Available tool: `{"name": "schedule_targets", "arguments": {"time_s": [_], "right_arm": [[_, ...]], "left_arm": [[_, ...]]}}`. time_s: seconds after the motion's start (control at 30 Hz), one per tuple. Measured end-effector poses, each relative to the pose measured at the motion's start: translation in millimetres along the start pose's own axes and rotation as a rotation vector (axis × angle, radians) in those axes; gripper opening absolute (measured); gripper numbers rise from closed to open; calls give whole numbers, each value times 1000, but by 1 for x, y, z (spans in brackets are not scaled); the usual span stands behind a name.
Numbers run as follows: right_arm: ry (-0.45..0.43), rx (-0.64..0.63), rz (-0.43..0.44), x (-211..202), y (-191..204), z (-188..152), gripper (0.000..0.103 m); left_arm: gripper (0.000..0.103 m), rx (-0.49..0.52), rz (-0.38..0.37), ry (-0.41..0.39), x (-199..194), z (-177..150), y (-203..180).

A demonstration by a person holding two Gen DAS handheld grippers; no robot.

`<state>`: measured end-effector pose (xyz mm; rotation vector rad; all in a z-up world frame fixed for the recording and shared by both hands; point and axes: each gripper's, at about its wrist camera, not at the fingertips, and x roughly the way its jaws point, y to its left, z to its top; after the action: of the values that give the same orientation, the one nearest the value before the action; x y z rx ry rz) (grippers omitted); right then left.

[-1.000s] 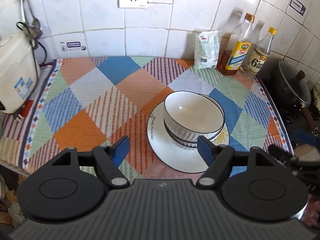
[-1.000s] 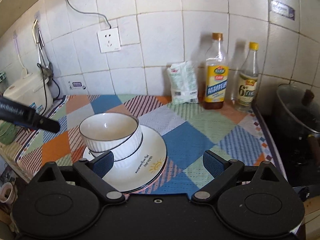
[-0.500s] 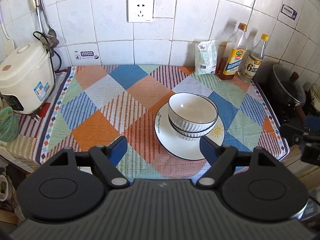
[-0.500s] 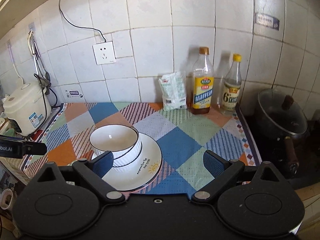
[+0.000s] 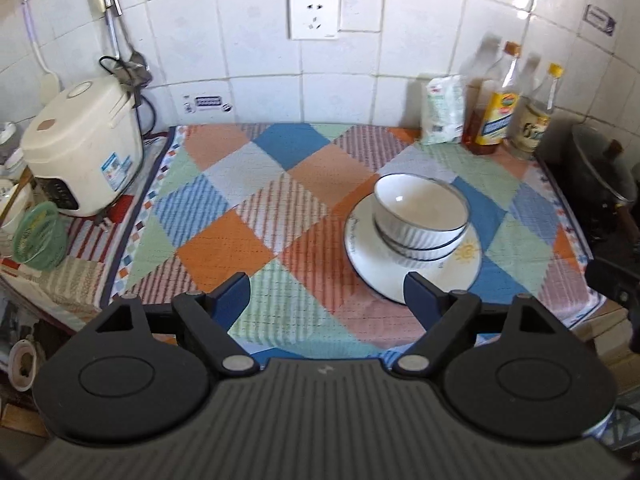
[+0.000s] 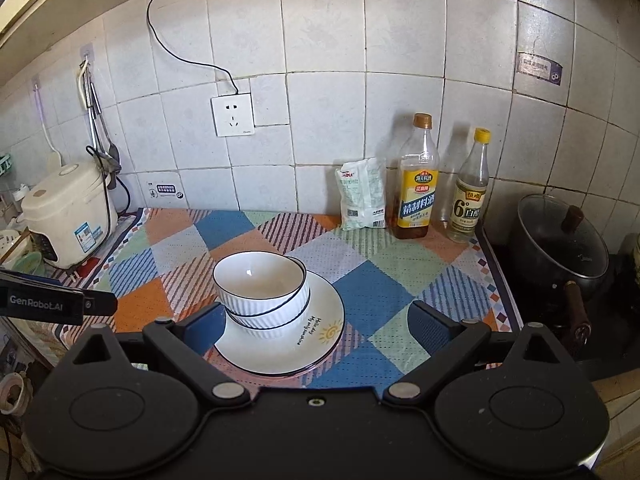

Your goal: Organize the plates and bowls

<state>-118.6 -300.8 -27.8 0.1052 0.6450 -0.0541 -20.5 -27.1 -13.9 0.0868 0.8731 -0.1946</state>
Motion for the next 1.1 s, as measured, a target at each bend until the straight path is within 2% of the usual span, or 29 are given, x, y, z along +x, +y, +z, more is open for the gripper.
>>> {"name": "schedule_targets", "arguments": {"time_s": [0.2,0.37,0.53,0.67,0.8,1.1], "right_arm": [[15,-66,12,4,11,-10,99],[7,-103,-17,5,15,-14,99],[21,-79,-30,10,11,-17,99],[34,-62,-36,13,10,-18,99],[43,-60,-43,16,10,-18,99],[59,-31,-48,18,11,-18,99]], "left_arm": [[84,14,25,18,10,-6,2],[84,3,45,7,10,-10,10],[94,-8,63,-40,6,-12,16],[98,-13,46,-63,5,-12,17],[98,22,-23,-55,1,-11,12],[98,60,5,-78,-5,-10,4]]}}
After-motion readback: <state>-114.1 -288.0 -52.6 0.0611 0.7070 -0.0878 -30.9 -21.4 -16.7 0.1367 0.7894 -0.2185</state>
